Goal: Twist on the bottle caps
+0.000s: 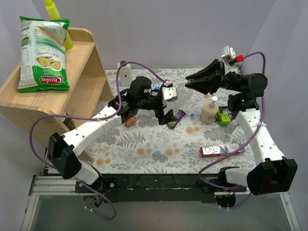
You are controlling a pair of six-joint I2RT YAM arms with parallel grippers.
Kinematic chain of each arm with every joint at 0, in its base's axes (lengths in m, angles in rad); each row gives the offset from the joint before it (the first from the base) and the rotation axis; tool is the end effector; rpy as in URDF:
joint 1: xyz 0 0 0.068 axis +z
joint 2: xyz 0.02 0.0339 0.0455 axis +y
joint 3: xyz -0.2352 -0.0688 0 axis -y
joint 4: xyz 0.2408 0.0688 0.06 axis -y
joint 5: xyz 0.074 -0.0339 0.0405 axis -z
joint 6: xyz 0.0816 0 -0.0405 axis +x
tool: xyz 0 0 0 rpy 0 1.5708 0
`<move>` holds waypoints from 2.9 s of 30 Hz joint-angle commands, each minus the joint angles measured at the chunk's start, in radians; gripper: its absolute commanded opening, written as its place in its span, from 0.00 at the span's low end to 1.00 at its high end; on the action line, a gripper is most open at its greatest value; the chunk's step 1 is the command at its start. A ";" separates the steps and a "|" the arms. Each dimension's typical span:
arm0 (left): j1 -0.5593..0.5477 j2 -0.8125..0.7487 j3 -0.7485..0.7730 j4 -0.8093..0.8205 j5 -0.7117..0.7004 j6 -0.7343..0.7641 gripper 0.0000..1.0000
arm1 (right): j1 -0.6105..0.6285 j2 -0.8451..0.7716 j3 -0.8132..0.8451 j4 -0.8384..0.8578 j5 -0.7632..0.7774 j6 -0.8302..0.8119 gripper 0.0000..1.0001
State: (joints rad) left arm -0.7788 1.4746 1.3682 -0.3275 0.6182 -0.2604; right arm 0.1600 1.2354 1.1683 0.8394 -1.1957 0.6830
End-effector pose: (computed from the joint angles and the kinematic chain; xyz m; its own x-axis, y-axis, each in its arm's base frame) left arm 0.2306 -0.2940 0.3226 -0.5329 0.2311 -0.8140 0.8378 0.2796 -0.4691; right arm 0.2459 0.1166 0.4518 0.0822 0.2475 -0.9654 -0.9904 0.1280 -0.0515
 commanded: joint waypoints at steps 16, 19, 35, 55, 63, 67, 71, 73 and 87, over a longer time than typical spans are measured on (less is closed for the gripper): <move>-0.005 0.024 0.023 0.065 0.057 -0.050 0.72 | 0.047 -0.051 0.024 -0.028 0.041 -0.016 0.01; -0.005 0.021 0.017 0.065 0.063 -0.051 0.64 | 0.053 -0.051 0.025 -0.034 0.042 -0.025 0.01; 0.035 -0.158 -0.199 0.122 -0.095 -0.117 0.20 | -0.043 -0.111 0.186 -0.664 -0.079 -0.509 0.88; 0.257 -0.421 -0.391 0.122 -0.101 -0.065 0.00 | 0.070 0.544 0.370 -1.785 0.699 -2.091 0.72; 0.320 -0.438 -0.399 0.094 -0.087 -0.074 0.00 | 0.105 0.757 0.471 -1.809 0.840 -2.116 0.78; 0.331 -0.441 -0.408 0.094 -0.078 -0.080 0.00 | 0.115 0.785 0.482 -1.840 0.877 -2.137 0.76; 0.338 -0.435 -0.422 0.108 -0.074 -0.091 0.00 | 0.124 0.771 0.413 -1.795 0.906 -2.137 0.76; 0.342 -0.430 -0.417 0.110 -0.071 -0.094 0.00 | 0.125 0.760 0.393 -1.754 0.904 -2.130 0.75; 0.343 -0.404 -0.405 0.102 -0.074 -0.092 0.00 | 0.131 0.771 0.340 -1.734 0.941 -2.116 0.66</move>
State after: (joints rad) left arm -0.4404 1.0744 0.9485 -0.2325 0.5346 -0.3553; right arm 0.2897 2.0304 1.5356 -0.9066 -0.2844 -1.4178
